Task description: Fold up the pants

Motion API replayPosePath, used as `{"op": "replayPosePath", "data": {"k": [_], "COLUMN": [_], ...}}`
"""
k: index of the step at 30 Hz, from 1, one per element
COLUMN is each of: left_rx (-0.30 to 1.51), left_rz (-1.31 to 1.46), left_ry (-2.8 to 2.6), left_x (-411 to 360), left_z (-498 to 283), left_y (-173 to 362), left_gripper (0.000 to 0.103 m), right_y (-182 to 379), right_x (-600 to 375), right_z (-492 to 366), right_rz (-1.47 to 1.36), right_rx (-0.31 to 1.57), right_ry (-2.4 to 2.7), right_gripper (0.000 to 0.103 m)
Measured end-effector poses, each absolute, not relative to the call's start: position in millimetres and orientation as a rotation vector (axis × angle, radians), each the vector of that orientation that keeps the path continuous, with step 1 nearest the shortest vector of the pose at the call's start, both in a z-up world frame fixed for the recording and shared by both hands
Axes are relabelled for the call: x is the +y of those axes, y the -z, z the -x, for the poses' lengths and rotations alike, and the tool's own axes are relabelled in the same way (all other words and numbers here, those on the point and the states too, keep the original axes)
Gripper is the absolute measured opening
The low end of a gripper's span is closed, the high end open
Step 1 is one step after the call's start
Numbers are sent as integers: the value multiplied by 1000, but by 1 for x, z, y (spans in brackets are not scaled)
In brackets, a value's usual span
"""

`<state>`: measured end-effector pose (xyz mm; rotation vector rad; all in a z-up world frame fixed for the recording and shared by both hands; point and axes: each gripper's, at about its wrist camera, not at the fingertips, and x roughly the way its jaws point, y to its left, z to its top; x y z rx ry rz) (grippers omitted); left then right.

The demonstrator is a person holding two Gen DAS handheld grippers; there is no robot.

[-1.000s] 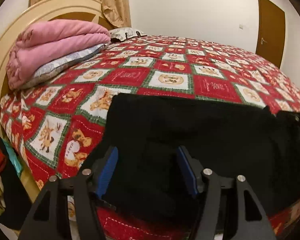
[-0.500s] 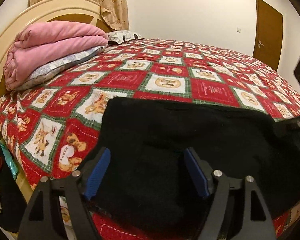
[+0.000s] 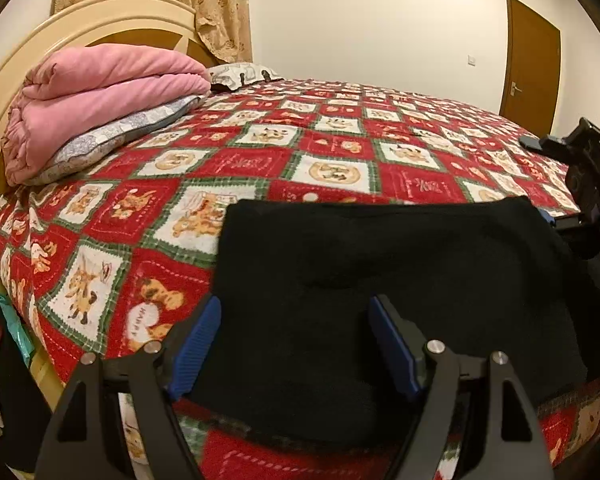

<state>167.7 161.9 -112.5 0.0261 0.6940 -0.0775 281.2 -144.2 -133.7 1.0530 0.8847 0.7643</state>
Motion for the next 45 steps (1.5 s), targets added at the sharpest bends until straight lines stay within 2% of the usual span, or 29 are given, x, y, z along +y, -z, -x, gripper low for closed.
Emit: {"op": "replayPosePath", "data": {"k": [2, 3, 6, 11, 15, 20, 22, 27, 31, 35, 38, 41, 45], "left_rx": [705, 703, 700, 653, 648, 629, 633, 629, 626, 638, 746, 757, 765], "left_rz": [-65, -78, -35, 28, 78, 52, 37, -6, -58, -53, -99, 21, 26], "left_ry": [65, 55, -7, -169, -232, -182, -124, 3, 11, 9, -55, -78, -78], "left_x": [161, 163, 191, 251, 276, 257, 240, 190, 155, 138, 131, 148, 151], "left_z": [-169, -170, -172, -162, -150, -135, -134, -143, -164, -176, -187, -184, -186], "left_y": [115, 115, 105, 90, 89, 90, 90, 92, 87, 87, 110, 118, 117], "left_gripper": [84, 87, 87, 87, 87, 87, 87, 87, 87, 87, 93, 103, 103], "right_y": [134, 131, 116, 73, 56, 96, 106, 105, 69, 36, 30, 30, 47], "right_x": [-141, -140, -155, -180, -125, -54, -43, -40, -81, -154, -230, -322, -419], "right_z": [-283, -284, -282, -246, -214, -201, -203, -226, -204, -165, -150, -148, -154], "right_rz": [-1009, -967, -834, -562, -359, -156, -123, -206, -347, -298, -278, -333, -382], "right_rx": [923, 956, 994, 864, 804, 907, 877, 863, 771, 675, 679, 699, 765], "right_ry": [-768, -770, -688, -431, -515, -573, -528, -474, -474, -254, -44, 213, 413], "right_gripper": [57, 56, 57, 58, 58, 58, 58, 59, 58, 59, 58, 59, 59]}}
